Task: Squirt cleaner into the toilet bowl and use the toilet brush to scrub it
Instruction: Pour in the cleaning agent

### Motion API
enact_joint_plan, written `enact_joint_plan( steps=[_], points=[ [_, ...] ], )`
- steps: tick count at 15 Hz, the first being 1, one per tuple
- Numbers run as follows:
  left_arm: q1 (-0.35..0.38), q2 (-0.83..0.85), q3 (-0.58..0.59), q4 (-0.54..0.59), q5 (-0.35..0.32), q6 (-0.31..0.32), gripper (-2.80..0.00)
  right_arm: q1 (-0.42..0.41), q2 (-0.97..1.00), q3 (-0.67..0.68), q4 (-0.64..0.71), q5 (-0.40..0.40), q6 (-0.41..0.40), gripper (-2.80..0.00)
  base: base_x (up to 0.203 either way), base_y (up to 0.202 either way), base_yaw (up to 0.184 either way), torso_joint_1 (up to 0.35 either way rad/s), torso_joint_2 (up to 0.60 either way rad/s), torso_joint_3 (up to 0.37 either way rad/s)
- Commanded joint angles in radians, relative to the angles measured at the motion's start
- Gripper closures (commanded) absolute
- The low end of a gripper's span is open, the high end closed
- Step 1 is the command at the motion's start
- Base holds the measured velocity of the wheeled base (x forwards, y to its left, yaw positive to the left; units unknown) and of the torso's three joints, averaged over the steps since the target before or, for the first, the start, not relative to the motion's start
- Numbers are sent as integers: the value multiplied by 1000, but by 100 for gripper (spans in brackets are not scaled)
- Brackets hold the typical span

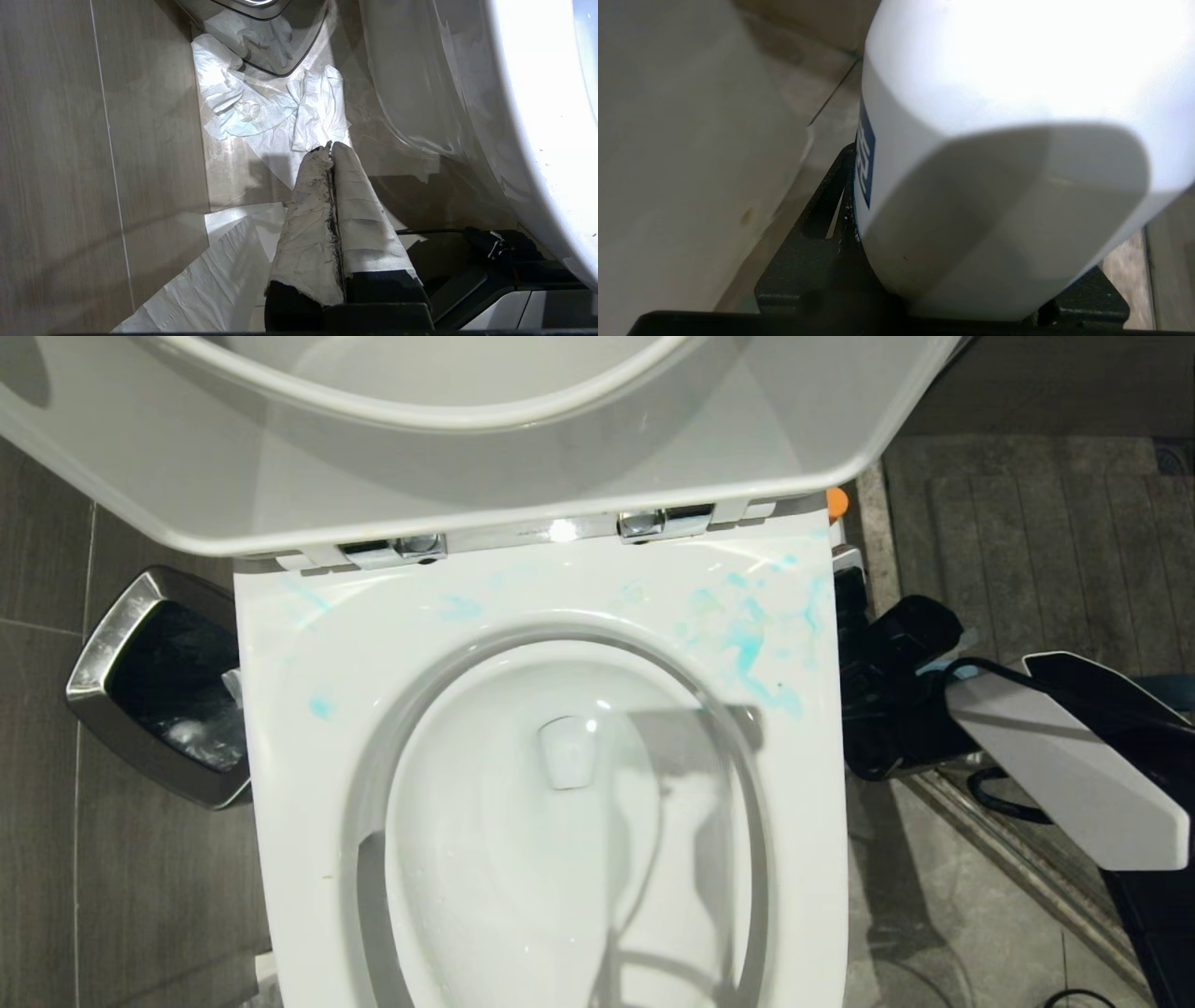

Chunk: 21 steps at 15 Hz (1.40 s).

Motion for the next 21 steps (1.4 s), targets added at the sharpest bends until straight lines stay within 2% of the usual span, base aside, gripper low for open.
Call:
enact_joint_plan(
  steps=[1,5,8,10,13,16,19,21],
  points=[
    [0,1,0,0,0,0,0,12,-151,190,-9,-6,-4,0,0,0,0,0,0,0],
    [0,1,0,0,0,0,0,51,-379,492,-10,-141,-5,0,0,0,0,0,0,0],
    [0,1,0,0,0,0,0,78,-510,620,-9,-228,-5,0,0,0,0,0,0,0],
    [0,1,0,0,0,0,0,96,-578,656,-3,-277,-7,0,0,0,0,0,0,0],
    [0,1,0,0,0,0,0,129,-699,681,53,-310,-11,0,0,0,0,0,0,0],
    [0,1,0,0,0,0,0,194,-860,696,210,-372,-12,0,0,0,0,0,0,0],
    [0,1,0,0,0,0,0,223,-984,694,376,-434,-14,0,0,0,0,0,0,0],
    [0,1,0,0,0,0,0,253,-1009,692,412,-528,-16,0,0,0,0,0,0,0]
  ],
)
